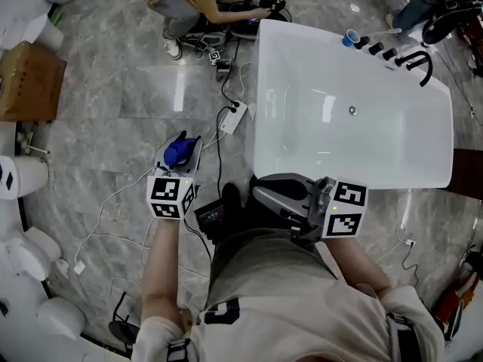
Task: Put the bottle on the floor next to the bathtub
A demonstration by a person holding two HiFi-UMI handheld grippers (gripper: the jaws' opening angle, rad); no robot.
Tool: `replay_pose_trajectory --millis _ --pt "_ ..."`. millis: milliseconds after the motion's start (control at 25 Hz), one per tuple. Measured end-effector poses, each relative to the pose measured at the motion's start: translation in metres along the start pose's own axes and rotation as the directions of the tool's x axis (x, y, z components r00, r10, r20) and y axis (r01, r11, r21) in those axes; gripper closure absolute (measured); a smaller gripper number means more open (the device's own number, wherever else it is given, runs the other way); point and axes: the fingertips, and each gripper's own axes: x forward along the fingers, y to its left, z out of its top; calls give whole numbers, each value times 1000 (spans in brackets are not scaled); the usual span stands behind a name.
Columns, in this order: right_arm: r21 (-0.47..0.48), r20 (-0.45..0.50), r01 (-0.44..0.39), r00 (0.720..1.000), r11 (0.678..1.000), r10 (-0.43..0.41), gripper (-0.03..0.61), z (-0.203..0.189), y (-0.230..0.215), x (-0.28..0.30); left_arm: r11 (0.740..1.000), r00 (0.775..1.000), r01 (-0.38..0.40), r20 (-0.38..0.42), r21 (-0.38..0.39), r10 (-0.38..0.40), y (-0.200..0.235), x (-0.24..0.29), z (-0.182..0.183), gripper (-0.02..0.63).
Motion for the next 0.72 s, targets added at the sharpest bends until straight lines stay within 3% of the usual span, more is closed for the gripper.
replay_pose_trajectory --millis 440,560,720 --pt "75 -53 -39 998 996 43 549 -12 -63 9 1000 993 13 -114 3 -12 -2 75 -61 416" --pt "43 -15 12 1000 999 -12 549 -15 -82 26 1000 992 12 -124 -18 -14 12 93 -84 416" --pt "-97 23 160 987 982 -159 549 -37 -113 57 998 992 32 -123 -55 -39 30 115 -125 416"
